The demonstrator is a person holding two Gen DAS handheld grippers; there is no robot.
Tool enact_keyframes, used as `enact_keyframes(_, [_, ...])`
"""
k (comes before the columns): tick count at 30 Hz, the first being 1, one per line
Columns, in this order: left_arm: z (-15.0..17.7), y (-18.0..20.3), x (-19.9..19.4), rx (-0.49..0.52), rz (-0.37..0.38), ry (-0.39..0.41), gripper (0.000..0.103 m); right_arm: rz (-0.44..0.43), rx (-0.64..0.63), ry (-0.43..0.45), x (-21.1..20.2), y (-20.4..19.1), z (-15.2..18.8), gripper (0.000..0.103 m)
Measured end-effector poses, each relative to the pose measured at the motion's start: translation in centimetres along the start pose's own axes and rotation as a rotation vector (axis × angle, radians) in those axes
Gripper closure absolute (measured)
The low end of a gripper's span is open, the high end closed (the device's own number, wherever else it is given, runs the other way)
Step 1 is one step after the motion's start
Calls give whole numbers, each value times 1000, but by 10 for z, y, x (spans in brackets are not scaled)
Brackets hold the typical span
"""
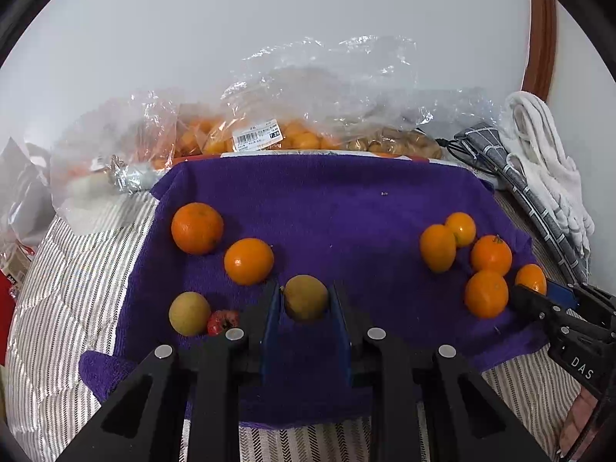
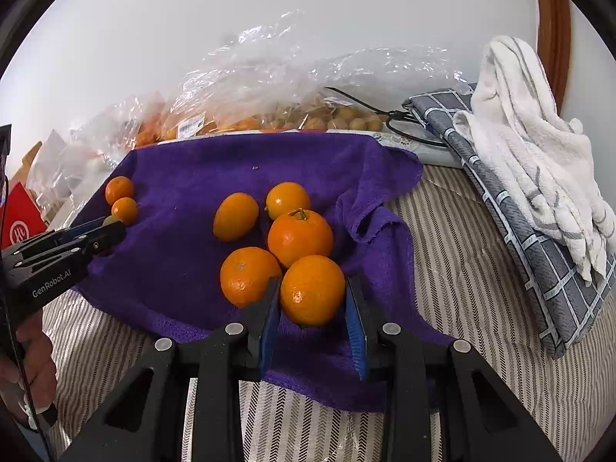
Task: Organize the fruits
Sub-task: 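Open the right tool to drop the orange while the left tool drops the yellow-green fruit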
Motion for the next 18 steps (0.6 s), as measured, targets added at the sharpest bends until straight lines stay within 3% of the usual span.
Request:
enact_keyframes(10, [6, 2, 9, 19, -35, -22, 78, 18, -12, 7, 0, -3, 3, 71])
enact_keyframes(18, [7, -5, 14, -15, -19, -44, 78, 32, -24, 17, 0, -5, 4, 69])
Point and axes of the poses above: each gripper's, at about its wrist camera, not at the fingertips, and x roughly the way its jaws point, y to its right, z to its underside, the point moved 2 cm from there along x, roughly the way its jaws point, and after that the axes turned 3 degrees about -x, right-handed, at the moved point
